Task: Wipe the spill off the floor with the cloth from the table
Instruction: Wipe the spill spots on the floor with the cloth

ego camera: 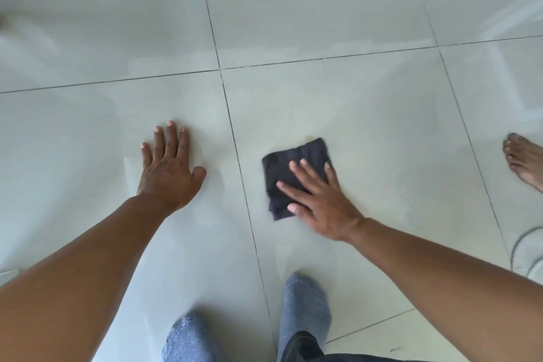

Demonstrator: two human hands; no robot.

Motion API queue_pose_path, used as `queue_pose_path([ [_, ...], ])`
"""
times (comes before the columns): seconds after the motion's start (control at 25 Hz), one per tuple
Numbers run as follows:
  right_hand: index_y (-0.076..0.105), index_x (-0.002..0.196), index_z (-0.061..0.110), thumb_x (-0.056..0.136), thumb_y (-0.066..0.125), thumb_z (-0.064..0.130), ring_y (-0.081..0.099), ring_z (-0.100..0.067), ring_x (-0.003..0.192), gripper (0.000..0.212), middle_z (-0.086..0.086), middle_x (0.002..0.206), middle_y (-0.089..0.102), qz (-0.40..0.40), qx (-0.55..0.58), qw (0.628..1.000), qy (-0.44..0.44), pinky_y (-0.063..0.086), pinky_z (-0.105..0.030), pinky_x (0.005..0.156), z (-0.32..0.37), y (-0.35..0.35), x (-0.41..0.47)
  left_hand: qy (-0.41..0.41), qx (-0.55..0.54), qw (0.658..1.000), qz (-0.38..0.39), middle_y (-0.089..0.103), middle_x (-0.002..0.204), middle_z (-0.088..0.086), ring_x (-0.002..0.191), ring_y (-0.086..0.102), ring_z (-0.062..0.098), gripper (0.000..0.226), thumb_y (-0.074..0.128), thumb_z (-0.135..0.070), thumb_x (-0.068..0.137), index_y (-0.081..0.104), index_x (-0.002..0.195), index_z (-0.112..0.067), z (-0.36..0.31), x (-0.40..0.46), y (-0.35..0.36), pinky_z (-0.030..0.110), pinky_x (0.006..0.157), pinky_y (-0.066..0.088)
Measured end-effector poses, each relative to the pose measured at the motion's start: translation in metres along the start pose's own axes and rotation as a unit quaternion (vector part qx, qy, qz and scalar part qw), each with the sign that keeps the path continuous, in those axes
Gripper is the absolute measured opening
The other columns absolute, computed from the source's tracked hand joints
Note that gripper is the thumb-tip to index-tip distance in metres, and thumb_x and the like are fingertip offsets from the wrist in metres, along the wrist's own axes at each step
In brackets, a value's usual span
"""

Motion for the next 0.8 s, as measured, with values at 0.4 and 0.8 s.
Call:
queue_pose_path([
  [0.4, 0.041, 0.152, 0.039, 0.102, 0.038, 0.045, -0.002, -0.035, 0.158, 0.05, -0.009, 0.172, 0.009, -0.078, 0.097, 0.986, 0.114, 0.002, -0.078, 0.115, 0.077, -0.024, 0.12, 0.002, -0.005, 1.0, 0.017, -0.017, 0.168, 0.013, 0.155, -0.017, 0.034, 0.084, 0.04, -0.044, 0.097, -0.006, 0.16, -0.013, -0.001, -0.001, -0.003, 0.055, 0.124, -0.003],
  [0.8, 0.076, 0.107, 0.02, 0.09, 0.059, 0.032, 0.042, -0.031, 0.146, 0.027, -0.009, 0.147, 0.06, -0.146, 0.054, 0.984, 0.088, 0.032, -0.066, 0.111, 0.028, -0.027, 0.013, -0.002, -0.001, 1.0, 0.028, -0.017, 0.169, 0.01, 0.155, -0.017, 0.031, 0.086, 0.039, -0.048, 0.096, -0.009, 0.16, -0.017, 0.001, 0.0, -0.006, 0.051, 0.125, -0.004],
])
Point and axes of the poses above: each hand's wrist, its own x-axis towards the middle knuckle, its own y-axis out of the palm, z = x × y, the point moved 3 cm from there along x, towards the middle knuckle
